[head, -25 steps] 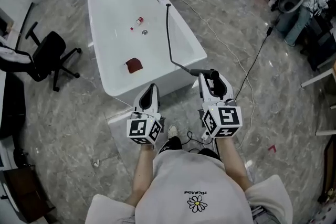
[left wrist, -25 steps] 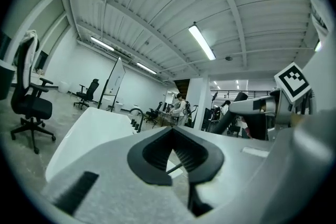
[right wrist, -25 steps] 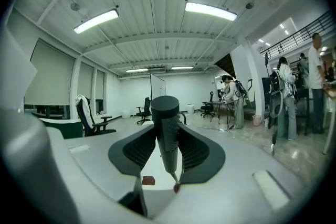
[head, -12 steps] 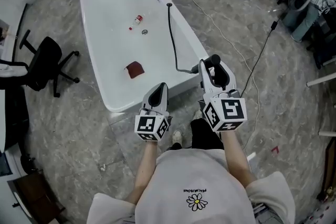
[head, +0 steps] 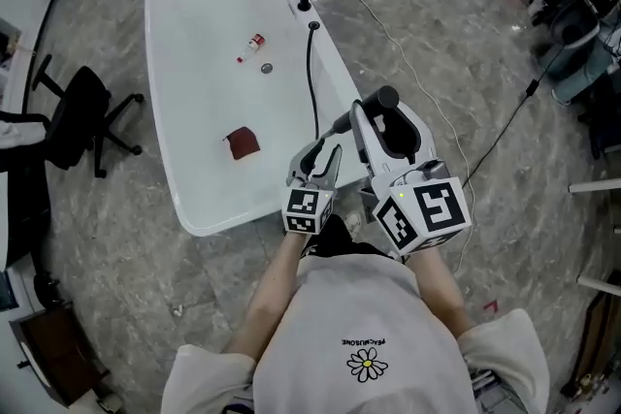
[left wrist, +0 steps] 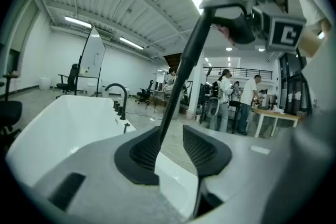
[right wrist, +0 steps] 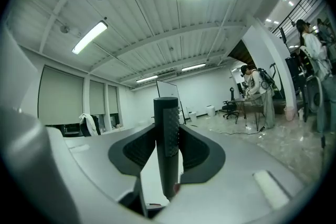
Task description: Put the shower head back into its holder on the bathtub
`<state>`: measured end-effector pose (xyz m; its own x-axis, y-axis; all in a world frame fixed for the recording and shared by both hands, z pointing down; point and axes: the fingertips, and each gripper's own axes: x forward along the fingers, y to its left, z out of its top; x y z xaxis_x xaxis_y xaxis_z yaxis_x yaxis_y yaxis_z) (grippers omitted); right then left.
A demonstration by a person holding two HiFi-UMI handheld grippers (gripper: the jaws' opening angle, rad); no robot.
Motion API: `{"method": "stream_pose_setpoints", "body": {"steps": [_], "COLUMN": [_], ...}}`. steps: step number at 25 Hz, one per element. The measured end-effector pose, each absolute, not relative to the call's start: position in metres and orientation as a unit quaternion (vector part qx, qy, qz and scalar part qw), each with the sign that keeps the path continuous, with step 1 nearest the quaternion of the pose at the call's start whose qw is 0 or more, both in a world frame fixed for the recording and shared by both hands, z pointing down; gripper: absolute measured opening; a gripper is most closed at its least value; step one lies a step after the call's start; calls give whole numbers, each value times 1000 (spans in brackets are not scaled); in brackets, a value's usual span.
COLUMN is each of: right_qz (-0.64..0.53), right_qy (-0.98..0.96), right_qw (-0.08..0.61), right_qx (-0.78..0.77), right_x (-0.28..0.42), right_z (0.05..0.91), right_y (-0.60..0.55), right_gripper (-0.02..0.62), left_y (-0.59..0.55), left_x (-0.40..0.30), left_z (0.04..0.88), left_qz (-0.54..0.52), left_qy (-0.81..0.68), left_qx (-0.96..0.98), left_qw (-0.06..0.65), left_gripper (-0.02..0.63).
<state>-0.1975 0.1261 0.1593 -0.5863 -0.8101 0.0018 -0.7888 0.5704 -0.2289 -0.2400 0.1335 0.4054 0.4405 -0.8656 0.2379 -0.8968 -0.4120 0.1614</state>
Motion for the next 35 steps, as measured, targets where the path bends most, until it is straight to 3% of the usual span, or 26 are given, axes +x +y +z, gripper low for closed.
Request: {"method": "stream_pose_setpoints", "body": {"steps": [4, 8, 15, 24, 30, 35], "right_qz": [-86, -72, -69, -88, -73, -51], "right_qy": [896, 901, 901, 894, 882, 872], "right_qw": [60, 60, 75, 78, 83, 97], "right_qx": [-431, -423, -421, -432, -459, -476], "right_x": [-207, -220, -243, -231, -192, -158], "right_z": [132, 108, 75, 60, 54, 45], "right_y": [89, 48, -6, -30, -42, -45], "right_gripper": [141, 141, 141, 141, 141, 141], "left_y": [72, 28, -12, -44, -53, -108], "left_x": [-256, -267, -286, -293, -294, -334], "left_z": [432, 476, 567, 633, 629, 560], "left_qz": [85, 117, 191, 242, 264, 195], "left_qy": [-561, -555, -523, -506, -548, -633], "left_qx": [812, 804, 787, 768, 741, 711], "left_qw": [135, 181, 265, 311, 284, 234], "left_gripper": [127, 127, 114, 103, 55, 54]}}
